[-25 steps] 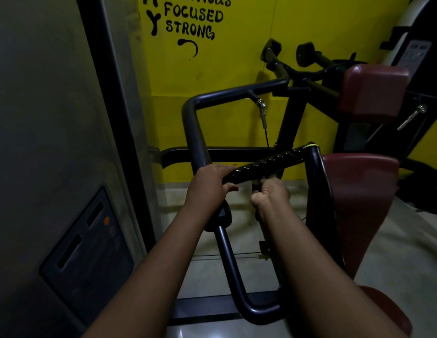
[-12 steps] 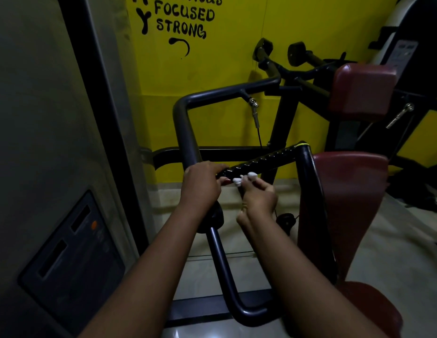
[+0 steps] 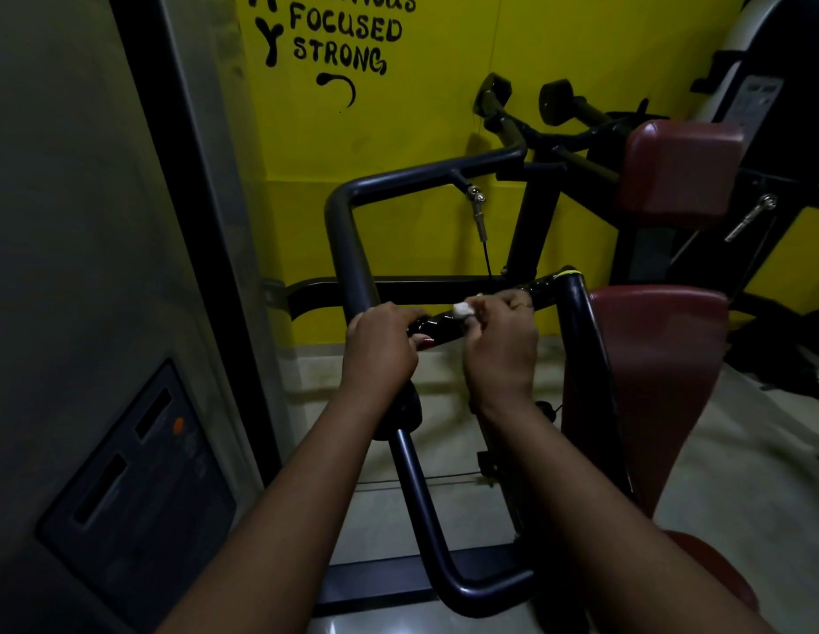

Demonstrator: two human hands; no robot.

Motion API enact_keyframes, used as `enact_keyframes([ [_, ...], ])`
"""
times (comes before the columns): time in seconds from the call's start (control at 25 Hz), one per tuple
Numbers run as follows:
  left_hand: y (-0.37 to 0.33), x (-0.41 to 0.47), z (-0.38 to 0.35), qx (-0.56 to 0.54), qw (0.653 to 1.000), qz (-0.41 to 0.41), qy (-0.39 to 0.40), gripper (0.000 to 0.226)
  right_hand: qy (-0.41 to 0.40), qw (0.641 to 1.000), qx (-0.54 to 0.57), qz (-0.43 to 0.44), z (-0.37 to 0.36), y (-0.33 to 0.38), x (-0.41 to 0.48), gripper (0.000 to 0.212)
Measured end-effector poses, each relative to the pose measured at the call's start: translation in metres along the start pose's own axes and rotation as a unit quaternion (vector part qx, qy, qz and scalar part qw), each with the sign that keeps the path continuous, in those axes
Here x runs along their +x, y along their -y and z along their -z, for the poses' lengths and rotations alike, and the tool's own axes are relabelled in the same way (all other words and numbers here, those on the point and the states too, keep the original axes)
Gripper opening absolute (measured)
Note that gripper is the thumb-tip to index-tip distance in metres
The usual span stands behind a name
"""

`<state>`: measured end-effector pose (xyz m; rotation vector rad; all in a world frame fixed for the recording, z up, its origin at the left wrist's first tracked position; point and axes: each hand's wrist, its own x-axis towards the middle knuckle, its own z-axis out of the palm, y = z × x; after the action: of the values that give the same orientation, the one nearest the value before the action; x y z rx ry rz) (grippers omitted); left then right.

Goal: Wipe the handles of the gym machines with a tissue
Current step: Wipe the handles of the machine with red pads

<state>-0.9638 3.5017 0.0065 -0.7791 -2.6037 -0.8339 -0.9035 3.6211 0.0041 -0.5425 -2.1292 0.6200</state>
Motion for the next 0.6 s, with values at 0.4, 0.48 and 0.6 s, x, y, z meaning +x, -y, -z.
enact_keyframes([
  [0.4, -0.004, -0.006, 0.004, -0.080, 0.996, 0.021, -0.018, 0.033, 0.173, 0.921, -0.253, 0.241, 0.004, 0.000, 0.034, 0.025],
  [0.48, -0.004, -0.007, 0.003, -0.120, 0.991, 0.048, -0.022, 0.043, 0.178, 0.919, -0.304, 0.178, 0.005, 0.007, 0.047, 0.022],
  [0.6, -0.005, -0.008, 0.002, -0.119, 0.989, 0.076, -0.032, 0.061, 0.267, 0.898, -0.258, 0.235, -0.012, 0.035, 0.034, 0.027],
])
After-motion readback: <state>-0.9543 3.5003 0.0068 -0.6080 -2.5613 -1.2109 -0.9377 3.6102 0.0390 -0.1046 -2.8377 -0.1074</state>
